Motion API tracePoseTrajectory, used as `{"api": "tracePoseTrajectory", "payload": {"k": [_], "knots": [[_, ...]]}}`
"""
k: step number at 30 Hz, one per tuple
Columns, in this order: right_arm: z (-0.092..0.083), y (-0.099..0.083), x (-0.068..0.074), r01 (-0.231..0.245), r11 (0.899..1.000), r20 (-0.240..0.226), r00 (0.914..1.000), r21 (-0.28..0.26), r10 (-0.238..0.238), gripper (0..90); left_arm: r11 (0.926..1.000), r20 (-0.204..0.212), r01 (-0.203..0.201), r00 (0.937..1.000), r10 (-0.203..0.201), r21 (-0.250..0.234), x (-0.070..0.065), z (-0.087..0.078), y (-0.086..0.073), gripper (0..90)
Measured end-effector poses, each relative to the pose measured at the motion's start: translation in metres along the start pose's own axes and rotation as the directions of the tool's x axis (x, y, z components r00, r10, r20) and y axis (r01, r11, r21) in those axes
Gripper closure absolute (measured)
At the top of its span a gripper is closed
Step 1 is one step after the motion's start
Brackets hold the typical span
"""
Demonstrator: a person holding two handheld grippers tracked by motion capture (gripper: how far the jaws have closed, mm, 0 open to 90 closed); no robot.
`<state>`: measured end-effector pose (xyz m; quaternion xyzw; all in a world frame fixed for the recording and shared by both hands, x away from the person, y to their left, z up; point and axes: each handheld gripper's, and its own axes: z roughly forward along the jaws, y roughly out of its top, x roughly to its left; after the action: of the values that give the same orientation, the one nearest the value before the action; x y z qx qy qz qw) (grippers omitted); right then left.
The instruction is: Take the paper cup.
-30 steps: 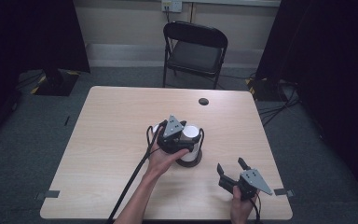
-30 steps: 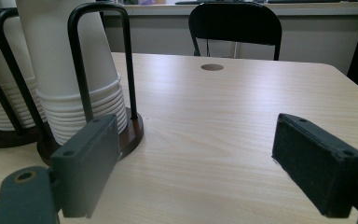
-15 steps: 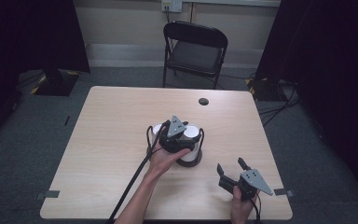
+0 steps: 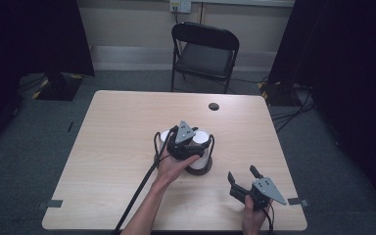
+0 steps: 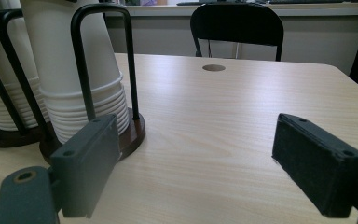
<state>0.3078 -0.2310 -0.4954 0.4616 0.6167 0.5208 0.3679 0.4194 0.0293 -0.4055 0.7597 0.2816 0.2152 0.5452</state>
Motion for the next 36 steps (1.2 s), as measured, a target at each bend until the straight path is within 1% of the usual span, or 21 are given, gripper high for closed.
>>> {"api": "tracePoseTrajectory", "payload": {"k": [4,9,11,14,20,22,24,31,34,36], "knots": [[0.0,0.0,0.0,-0.002,1.0,-0.001,1.0,0.002,0.002,14.1,0.9996,0.002,0.011,0.9999,-0.011,-0.027,0.001,-0.004,0.003,34.8],[0.0,0.0,0.0,-0.001,1.0,0.0,1.0,0.001,0.001,14.1,0.9993,-0.002,0.004,1.0,-0.004,-0.037,0.0,-0.006,0.004,34.8],[0.0,0.0,0.0,-0.001,1.0,0.0,1.0,0.002,0.001,14.0,0.9988,-0.008,0.01,0.9999,-0.011,-0.048,0.0,-0.008,0.005,34.8],[0.0,0.0,0.0,-0.001,1.0,-0.001,1.0,0.001,0.001,14.1,0.9983,-0.016,0.007,0.9998,-0.008,-0.058,-0.001,-0.009,0.006,34.8],[0.0,0.0,0.0,0.0,1.0,-0.001,1.0,0.0,0.0,14.0,0.9977,-0.019,0.011,0.9997,-0.012,-0.066,-0.001,-0.012,0.008,35.0],[0.0,0.0,0.0,0.0,1.0,-0.001,1.0,-0.001,0.0,14.0,0.9968,-0.015,0.024,0.9996,-0.025,-0.076,0.0,-0.013,0.008,35.0],[0.0,0.0,0.0,0.0,1.0,-0.001,1.0,0.0,0.0,14.0,0.9963,-0.019,0.022,0.9995,-0.024,-0.083,0.0,-0.014,0.009,35.0],[0.0,0.0,0.0,0.0,1.0,-0.001,1.0,0.001,0.0,14.0,0.993,-0.016,0.041,0.9989,-0.043,-0.111,0.001,-0.019,0.012,35.1],[0.0,0.0,0.0,-0.001,1.0,-0.002,1.0,0.001,0.001,14.0,0.9925,-0.015,0.037,0.9991,-0.039,-0.116,0.001,-0.02,0.015,35.1],[0.0,0.0,0.0,-0.001,1.0,-0.002,1.0,0.002,0.001,14.0,0.9924,-0.022,0.029,0.9992,-0.032,-0.12,0.0,-0.021,0.016,35.1]]}}
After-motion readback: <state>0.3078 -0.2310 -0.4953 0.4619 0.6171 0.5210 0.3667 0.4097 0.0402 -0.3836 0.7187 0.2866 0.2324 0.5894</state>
